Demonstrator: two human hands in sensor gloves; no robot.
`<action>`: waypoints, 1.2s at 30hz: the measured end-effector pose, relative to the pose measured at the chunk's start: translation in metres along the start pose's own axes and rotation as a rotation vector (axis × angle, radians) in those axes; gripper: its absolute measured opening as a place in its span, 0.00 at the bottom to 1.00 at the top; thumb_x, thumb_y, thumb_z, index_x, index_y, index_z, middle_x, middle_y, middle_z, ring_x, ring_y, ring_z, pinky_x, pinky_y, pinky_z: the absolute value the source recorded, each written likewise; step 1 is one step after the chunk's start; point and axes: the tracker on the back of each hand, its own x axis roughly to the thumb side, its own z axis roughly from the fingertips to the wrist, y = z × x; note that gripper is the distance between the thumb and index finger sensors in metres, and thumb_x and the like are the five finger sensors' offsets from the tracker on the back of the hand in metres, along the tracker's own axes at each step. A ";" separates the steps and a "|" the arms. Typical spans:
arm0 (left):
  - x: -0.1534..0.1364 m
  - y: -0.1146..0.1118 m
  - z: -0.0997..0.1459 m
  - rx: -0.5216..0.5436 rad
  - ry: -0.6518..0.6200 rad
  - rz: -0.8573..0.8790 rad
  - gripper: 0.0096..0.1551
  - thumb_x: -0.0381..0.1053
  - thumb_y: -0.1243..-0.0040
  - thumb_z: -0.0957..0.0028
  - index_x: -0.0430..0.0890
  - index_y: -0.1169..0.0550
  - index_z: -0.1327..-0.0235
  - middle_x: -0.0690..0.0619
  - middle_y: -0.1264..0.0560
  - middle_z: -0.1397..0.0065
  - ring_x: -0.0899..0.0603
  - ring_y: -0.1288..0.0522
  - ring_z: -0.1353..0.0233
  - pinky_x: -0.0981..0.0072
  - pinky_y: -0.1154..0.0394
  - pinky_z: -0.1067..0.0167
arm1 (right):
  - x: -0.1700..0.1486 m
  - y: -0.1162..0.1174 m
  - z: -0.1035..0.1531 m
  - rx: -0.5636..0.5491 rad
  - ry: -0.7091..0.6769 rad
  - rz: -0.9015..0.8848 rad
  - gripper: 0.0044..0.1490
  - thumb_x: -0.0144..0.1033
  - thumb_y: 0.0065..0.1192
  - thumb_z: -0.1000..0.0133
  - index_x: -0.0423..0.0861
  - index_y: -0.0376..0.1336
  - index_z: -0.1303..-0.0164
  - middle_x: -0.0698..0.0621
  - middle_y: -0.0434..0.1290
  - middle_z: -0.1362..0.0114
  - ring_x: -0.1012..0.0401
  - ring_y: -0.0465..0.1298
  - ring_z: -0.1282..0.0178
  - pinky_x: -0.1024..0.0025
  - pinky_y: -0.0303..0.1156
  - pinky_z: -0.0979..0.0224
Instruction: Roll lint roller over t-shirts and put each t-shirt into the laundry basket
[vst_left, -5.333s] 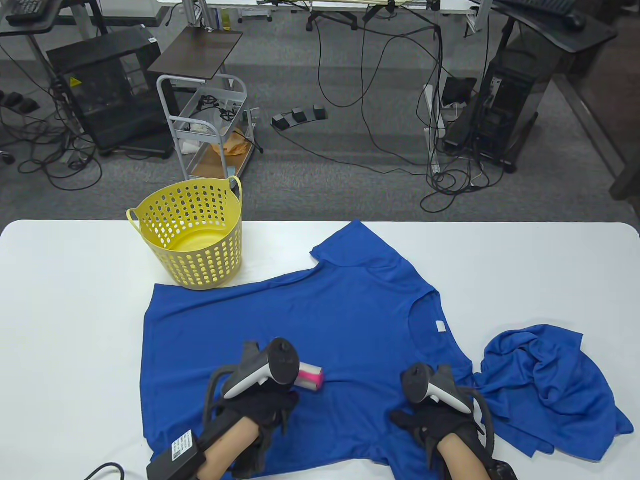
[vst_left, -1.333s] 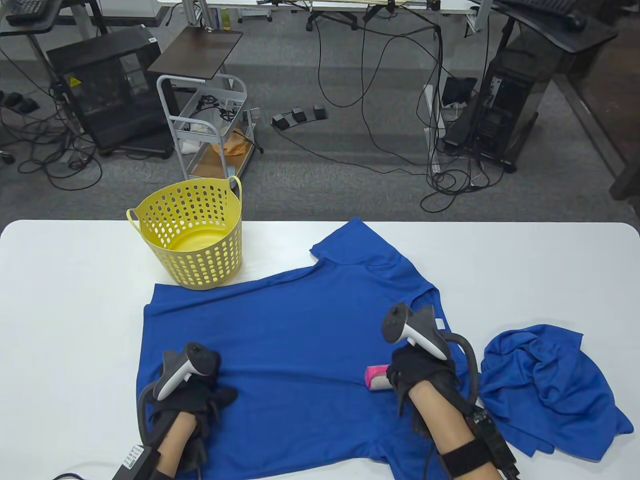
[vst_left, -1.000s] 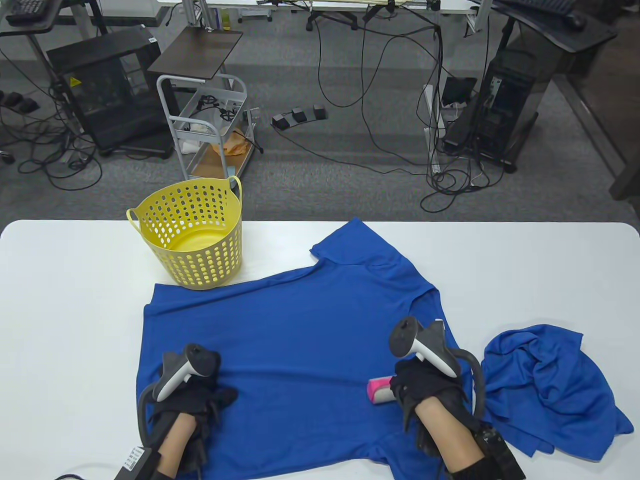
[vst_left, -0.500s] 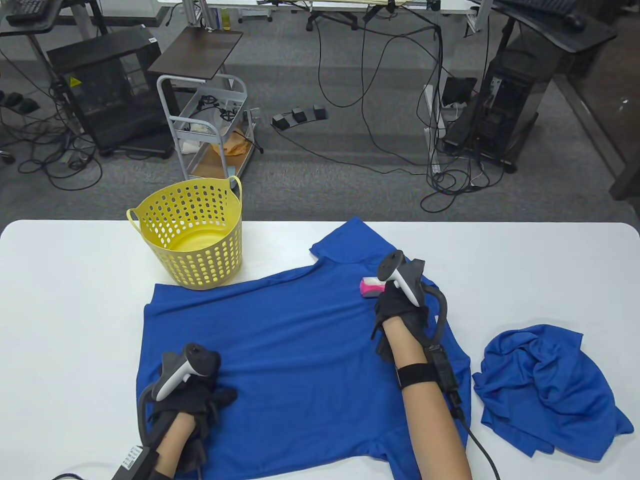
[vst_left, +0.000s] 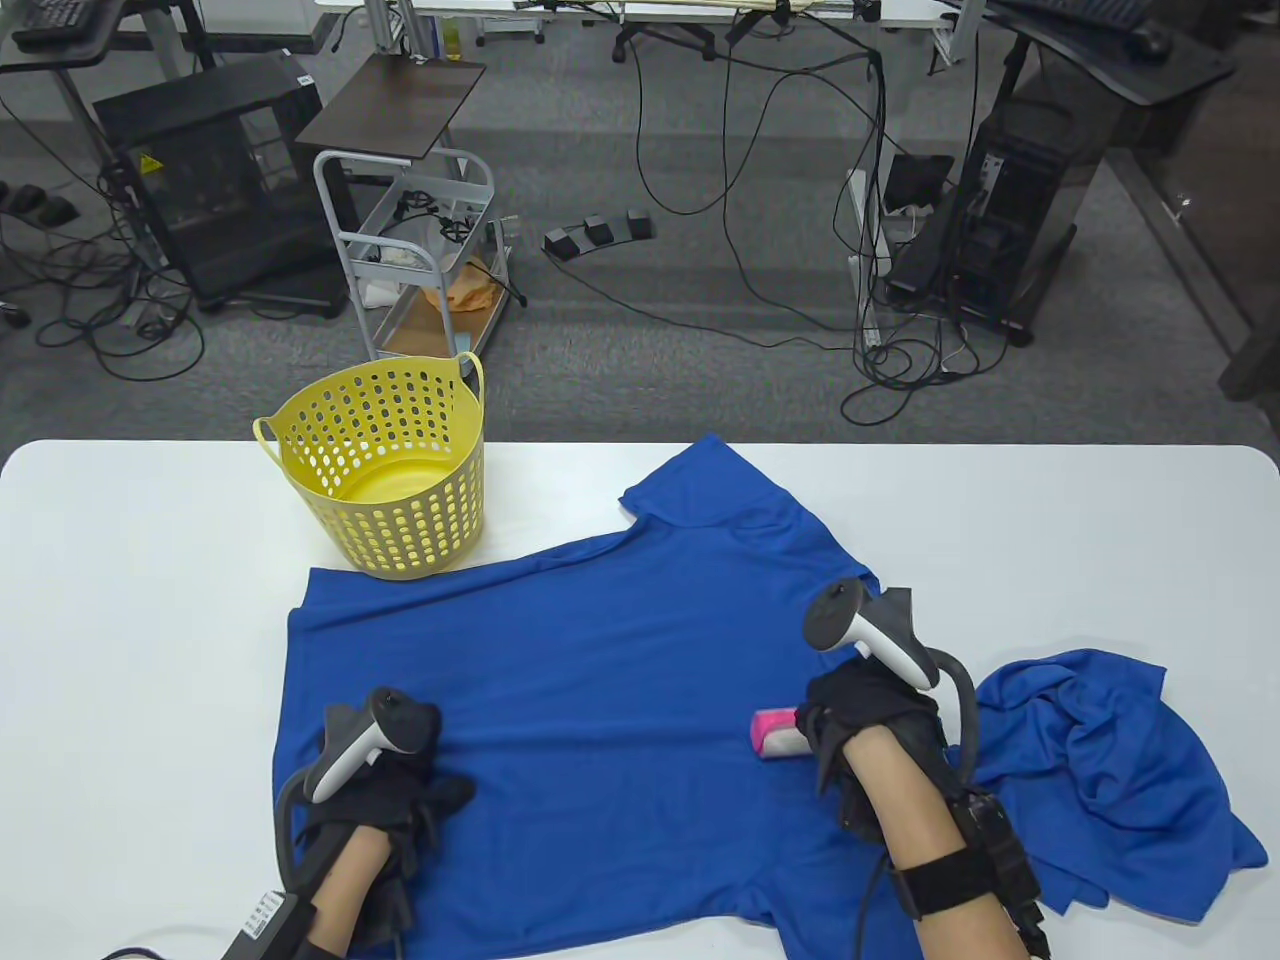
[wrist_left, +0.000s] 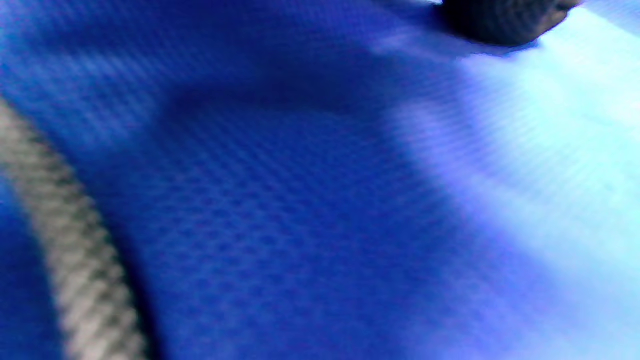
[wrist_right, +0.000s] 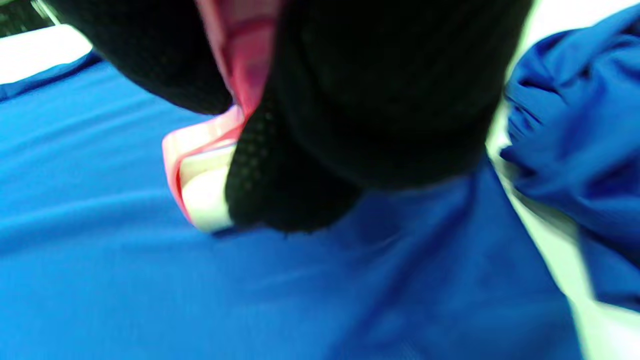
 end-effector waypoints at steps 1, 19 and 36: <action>0.000 0.000 0.000 0.000 0.000 0.000 0.52 0.75 0.56 0.51 0.71 0.71 0.29 0.55 0.80 0.22 0.28 0.80 0.23 0.18 0.66 0.34 | -0.002 0.001 0.001 -0.008 0.006 -0.001 0.30 0.45 0.62 0.42 0.48 0.62 0.31 0.41 0.85 0.48 0.63 0.87 0.72 0.80 0.86 0.75; -0.002 -0.001 0.000 0.018 -0.011 0.004 0.51 0.74 0.56 0.51 0.70 0.69 0.28 0.56 0.79 0.21 0.28 0.80 0.23 0.19 0.66 0.34 | 0.032 -0.024 -0.121 -0.123 0.176 -0.149 0.43 0.41 0.55 0.39 0.63 0.34 0.26 0.47 0.67 0.27 0.54 0.78 0.37 0.59 0.79 0.35; -0.033 0.070 0.060 0.126 -0.471 0.626 0.41 0.61 0.45 0.44 0.54 0.44 0.19 0.49 0.48 0.14 0.31 0.51 0.14 0.30 0.47 0.25 | 0.027 0.020 -0.022 -0.414 -0.430 -0.384 0.41 0.34 0.54 0.42 0.56 0.39 0.24 0.43 0.64 0.26 0.53 0.76 0.40 0.56 0.77 0.38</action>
